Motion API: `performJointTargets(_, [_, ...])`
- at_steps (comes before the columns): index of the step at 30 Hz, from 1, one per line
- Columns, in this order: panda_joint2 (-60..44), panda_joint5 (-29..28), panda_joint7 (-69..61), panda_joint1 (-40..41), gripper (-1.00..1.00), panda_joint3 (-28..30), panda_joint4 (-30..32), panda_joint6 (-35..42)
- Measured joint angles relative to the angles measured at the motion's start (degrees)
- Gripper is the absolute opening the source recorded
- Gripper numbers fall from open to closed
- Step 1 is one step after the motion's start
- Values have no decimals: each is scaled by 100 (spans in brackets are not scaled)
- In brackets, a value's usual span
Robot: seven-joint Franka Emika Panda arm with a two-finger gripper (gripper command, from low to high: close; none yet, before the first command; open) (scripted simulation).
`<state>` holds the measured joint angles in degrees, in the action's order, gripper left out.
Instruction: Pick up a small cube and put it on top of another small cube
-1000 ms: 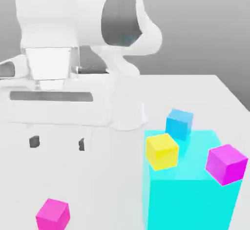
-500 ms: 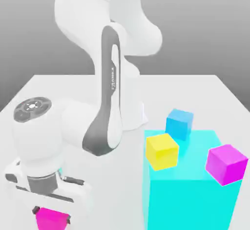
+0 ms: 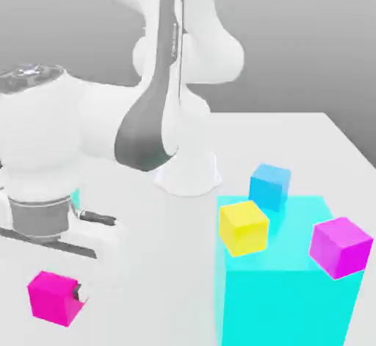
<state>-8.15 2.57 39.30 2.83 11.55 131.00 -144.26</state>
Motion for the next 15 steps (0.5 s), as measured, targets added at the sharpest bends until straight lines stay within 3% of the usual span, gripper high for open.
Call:
performJointTargets(5, [1043,-307,-571,-680,-100,-311,126,894])
performJointTargets(15, [3098,-250,-2466,-1948,-100,-1071,858,2726])
